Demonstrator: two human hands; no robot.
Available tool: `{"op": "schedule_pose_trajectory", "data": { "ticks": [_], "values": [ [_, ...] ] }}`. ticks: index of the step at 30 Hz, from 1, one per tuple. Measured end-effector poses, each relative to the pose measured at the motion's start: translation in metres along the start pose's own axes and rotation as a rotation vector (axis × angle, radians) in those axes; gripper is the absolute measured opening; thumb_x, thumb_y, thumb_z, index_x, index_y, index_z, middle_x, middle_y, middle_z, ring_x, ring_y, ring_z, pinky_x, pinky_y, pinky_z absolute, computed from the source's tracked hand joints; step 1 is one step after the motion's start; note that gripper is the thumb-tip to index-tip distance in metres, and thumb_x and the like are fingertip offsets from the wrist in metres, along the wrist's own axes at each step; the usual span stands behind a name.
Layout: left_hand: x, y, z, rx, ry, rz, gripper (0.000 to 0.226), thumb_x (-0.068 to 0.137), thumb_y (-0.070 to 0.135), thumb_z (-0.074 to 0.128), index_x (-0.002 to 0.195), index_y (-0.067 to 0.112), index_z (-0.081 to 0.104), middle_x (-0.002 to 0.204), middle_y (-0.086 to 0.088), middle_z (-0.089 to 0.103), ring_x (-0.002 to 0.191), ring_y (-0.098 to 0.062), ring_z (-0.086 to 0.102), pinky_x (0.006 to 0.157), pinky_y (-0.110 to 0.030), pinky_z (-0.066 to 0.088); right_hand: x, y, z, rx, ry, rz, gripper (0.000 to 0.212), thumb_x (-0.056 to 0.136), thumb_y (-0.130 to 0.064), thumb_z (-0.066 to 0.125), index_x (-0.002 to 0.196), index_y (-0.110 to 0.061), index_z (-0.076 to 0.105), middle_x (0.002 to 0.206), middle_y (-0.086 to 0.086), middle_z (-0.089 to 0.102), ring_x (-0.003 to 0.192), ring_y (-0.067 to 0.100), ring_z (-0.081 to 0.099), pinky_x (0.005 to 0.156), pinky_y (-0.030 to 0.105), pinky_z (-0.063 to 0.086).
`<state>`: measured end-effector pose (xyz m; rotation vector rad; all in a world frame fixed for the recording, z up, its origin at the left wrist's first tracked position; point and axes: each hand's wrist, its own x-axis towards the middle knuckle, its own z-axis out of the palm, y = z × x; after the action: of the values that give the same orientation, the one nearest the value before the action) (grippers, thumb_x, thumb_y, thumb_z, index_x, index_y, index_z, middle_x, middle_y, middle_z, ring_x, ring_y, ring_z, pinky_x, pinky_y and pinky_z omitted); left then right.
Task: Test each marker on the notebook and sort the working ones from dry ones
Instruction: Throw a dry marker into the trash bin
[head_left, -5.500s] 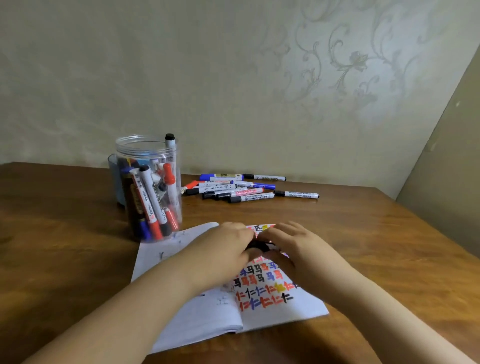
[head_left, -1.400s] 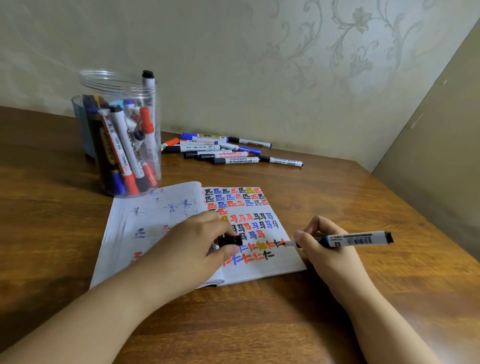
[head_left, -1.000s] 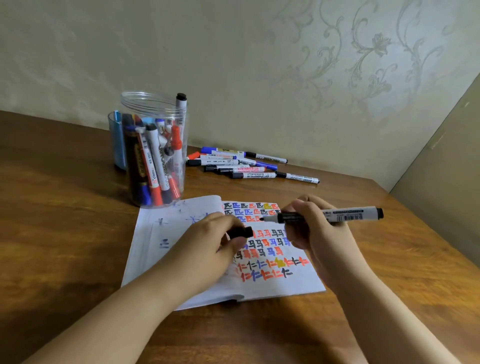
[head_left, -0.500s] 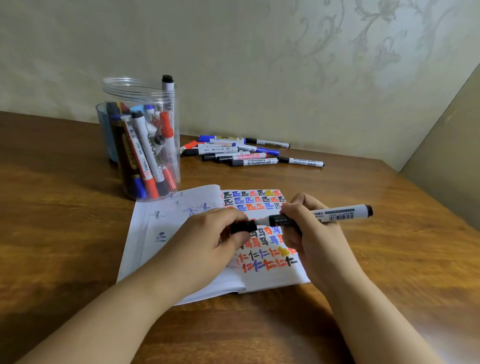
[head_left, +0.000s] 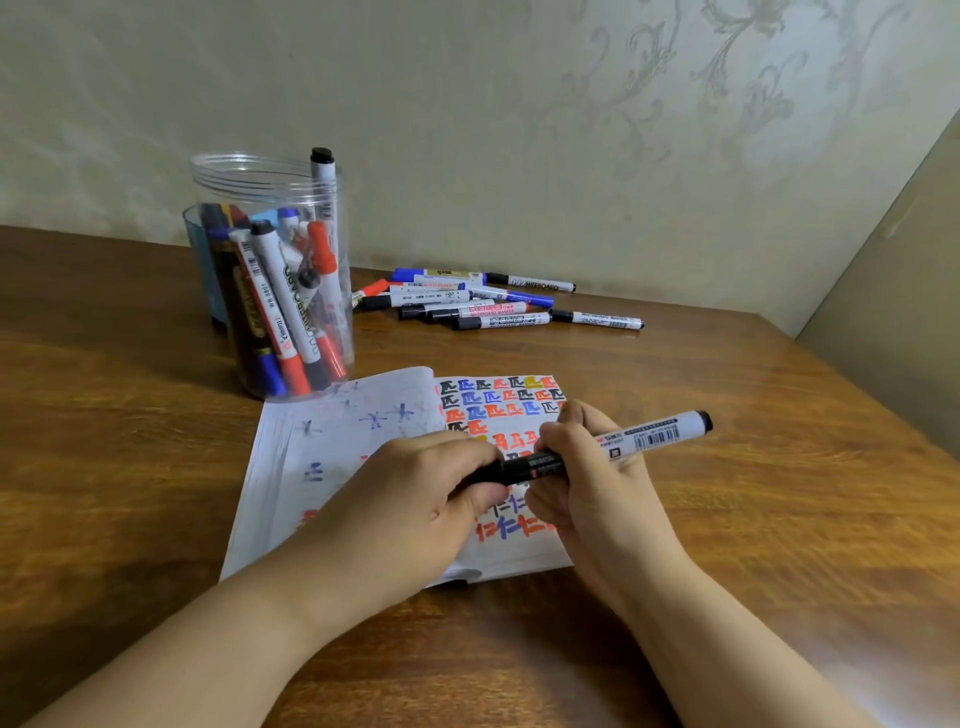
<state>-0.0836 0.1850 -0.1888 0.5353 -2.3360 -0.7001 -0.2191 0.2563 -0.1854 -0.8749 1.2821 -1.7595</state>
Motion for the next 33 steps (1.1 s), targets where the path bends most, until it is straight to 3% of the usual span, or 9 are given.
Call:
{"op": "schedule_pose_trajectory", "data": {
  "ticks": [6, 9, 11, 13, 15, 18, 23, 27, 33],
  "values": [
    [0.0, 0.0, 0.002, 0.065, 0.004, 0.004, 0.025, 0.087, 0.025, 0.059, 0.111, 0.02, 0.064, 0.103, 0.013, 0.062, 0.081, 0.014, 0.048, 0.076, -0.002, 0.039, 0.0, 0.0, 0.003, 0.033, 0.021, 0.019, 0.033, 0.091, 0.0, 0.044, 0.063, -0.013, 0.032, 0.054, 0.004, 0.027, 0.04, 0.009, 0.023, 0.039, 0.019, 0.025],
    [0.004, 0.003, -0.002, 0.104, 0.047, -0.036, 0.026, 0.089, 0.026, 0.055, 0.114, 0.022, 0.059, 0.106, 0.014, 0.057, 0.092, 0.006, 0.051, 0.076, -0.004, 0.041, 0.001, -0.004, 0.004, 0.054, -0.014, 0.068, 0.021, 0.085, -0.019, 0.06, 0.073, -0.013, 0.043, 0.054, 0.001, 0.032, 0.042, 0.007, 0.024, 0.04, 0.017, 0.024],
    [0.009, 0.005, -0.014, 0.137, 0.07, -0.062, 0.023, 0.09, 0.025, 0.053, 0.113, 0.024, 0.058, 0.106, 0.014, 0.055, 0.099, 0.001, 0.05, 0.077, -0.01, 0.041, 0.0, -0.013, 0.007, 0.076, -0.038, 0.073, 0.03, 0.07, -0.036, 0.067, 0.079, -0.013, 0.05, 0.053, -0.002, 0.033, 0.045, 0.007, 0.026, 0.042, 0.017, 0.026],
    [0.007, 0.007, -0.035, 0.169, 0.127, -0.068, 0.021, 0.09, 0.024, 0.054, 0.109, 0.024, 0.06, 0.101, 0.015, 0.052, 0.096, 0.001, 0.049, 0.079, -0.015, 0.041, -0.002, -0.025, 0.01, 0.088, -0.032, 0.06, 0.04, 0.065, -0.044, 0.064, 0.086, -0.011, 0.057, 0.052, -0.002, 0.04, 0.045, 0.007, 0.032, 0.046, 0.018, 0.028],
    [-0.009, 0.008, -0.063, 0.223, 0.208, -0.111, 0.022, 0.089, 0.023, 0.055, 0.11, 0.025, 0.061, 0.1, 0.017, 0.051, 0.095, 0.001, 0.05, 0.076, -0.011, 0.04, -0.004, -0.037, 0.016, 0.071, -0.061, 0.036, 0.036, 0.07, -0.045, 0.058, 0.086, -0.014, 0.065, 0.054, 0.003, 0.049, 0.046, 0.009, 0.04, 0.05, 0.022, 0.034],
    [-0.061, 0.013, -0.108, 0.321, 0.324, -0.183, 0.022, 0.087, 0.021, 0.056, 0.108, 0.029, 0.061, 0.093, 0.021, 0.05, 0.088, 0.001, 0.052, 0.065, -0.007, 0.04, -0.013, -0.048, 0.045, 0.041, -0.224, 0.006, 0.03, 0.075, -0.038, 0.054, 0.077, -0.014, 0.072, 0.06, 0.008, 0.054, 0.051, 0.012, 0.047, 0.052, 0.024, 0.041],
    [-0.194, 0.027, -0.168, 0.52, 0.475, -0.323, 0.016, 0.087, 0.024, 0.056, 0.101, 0.03, 0.061, 0.088, 0.016, 0.054, 0.082, 0.003, 0.052, 0.067, -0.002, 0.036, -0.065, -0.029, 0.142, -0.215, -0.677, -0.043, 0.032, 0.077, -0.036, 0.051, 0.086, -0.016, 0.074, 0.068, 0.01, 0.066, 0.053, 0.012, 0.053, 0.051, 0.019, 0.045],
    [-0.325, 0.035, -0.197, 0.604, 0.602, -0.587, 0.024, 0.088, 0.03, 0.057, 0.111, 0.034, 0.059, 0.099, 0.019, 0.058, 0.087, 0.006, 0.052, 0.068, -0.003, 0.037, -0.127, 0.027, 0.235, -0.276, -0.974, -0.012, 0.025, 0.089, -0.026, 0.049, 0.095, -0.008, 0.066, 0.067, 0.006, 0.066, 0.052, 0.011, 0.051, 0.049, 0.018, 0.042],
    [-0.515, 0.037, -0.214, 0.61, 0.826, -1.07, 0.034, 0.087, 0.025, 0.058, 0.116, 0.039, 0.049, 0.088, 0.016, 0.054, 0.081, 0.0, 0.054, 0.066, -0.01, 0.039, -0.229, 0.138, 0.354, -0.324, -1.148, 0.155, 0.02, 0.097, -0.013, 0.046, 0.096, -0.005, 0.064, 0.061, 0.003, 0.063, 0.047, 0.008, 0.048, 0.044, 0.017, 0.037]
  ]
}}
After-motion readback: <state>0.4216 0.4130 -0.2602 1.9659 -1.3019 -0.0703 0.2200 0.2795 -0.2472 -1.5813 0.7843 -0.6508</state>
